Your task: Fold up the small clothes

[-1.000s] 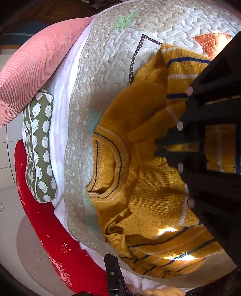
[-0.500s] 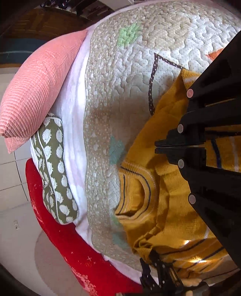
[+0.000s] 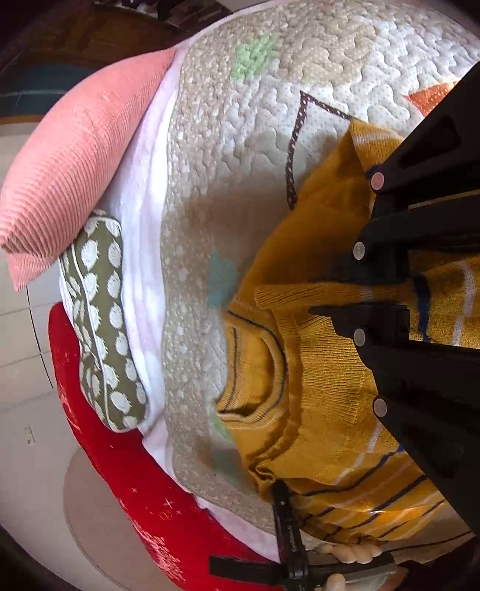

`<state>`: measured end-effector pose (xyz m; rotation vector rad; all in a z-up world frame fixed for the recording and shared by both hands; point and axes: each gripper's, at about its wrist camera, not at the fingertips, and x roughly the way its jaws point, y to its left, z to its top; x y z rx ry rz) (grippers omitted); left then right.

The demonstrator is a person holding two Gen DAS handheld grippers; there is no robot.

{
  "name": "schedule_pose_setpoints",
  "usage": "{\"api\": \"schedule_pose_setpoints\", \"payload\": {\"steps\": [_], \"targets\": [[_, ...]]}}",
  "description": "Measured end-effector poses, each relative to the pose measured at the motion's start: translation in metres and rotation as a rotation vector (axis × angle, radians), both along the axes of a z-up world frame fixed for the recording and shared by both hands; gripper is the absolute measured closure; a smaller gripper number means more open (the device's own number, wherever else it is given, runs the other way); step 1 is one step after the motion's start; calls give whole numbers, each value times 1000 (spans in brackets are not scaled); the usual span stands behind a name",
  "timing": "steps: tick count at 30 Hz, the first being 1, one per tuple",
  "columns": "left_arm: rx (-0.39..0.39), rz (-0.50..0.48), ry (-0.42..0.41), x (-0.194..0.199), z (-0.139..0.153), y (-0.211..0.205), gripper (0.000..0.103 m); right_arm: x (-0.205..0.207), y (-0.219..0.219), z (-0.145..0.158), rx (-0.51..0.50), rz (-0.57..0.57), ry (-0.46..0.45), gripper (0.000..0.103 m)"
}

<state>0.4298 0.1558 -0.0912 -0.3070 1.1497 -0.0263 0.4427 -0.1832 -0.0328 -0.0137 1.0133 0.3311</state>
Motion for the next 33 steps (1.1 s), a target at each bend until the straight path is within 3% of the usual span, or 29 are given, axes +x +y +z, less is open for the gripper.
{"api": "schedule_pose_setpoints", "payload": {"steps": [2,4,7,9,10,12,16,18,23,26,29,30,31,32,33], "targets": [[-17,19,4,1,-1,1,68,12,-7,-4,-31,-63,6,96],[-88,47,14,3,-1,10,68,22,-10,-16,-94,-105,17,97],[-311,147,46,1,-6,44,68,29,-18,-29,-58,-143,65,93],[-415,221,58,-4,-7,65,68,24,-24,-22,-19,-159,52,82],[-410,247,52,-8,-3,73,68,20,-26,-17,-12,-169,45,78],[-313,285,37,-18,8,80,67,11,-30,-5,-18,-197,24,63],[-245,288,25,-47,25,92,66,-13,-42,27,-16,-244,-37,62],[-211,253,8,-68,35,88,64,-29,-43,41,3,-237,-51,60],[-136,98,-33,-122,45,61,38,-88,-25,45,38,-144,-36,52],[-132,19,-11,-144,32,42,38,-128,-25,34,18,-127,-40,52],[-74,-33,10,-155,17,23,38,-161,-49,27,27,-211,-77,51],[-48,-60,16,-156,13,18,43,-169,-61,25,55,-249,-82,51],[-42,-92,16,-156,12,13,74,-177,-75,23,88,-293,-81,50],[-71,-113,22,-156,12,12,96,-182,-89,21,124,-338,-76,48],[-65,-105,21,-156,15,13,95,-185,-103,18,164,-373,-65,46]]}}
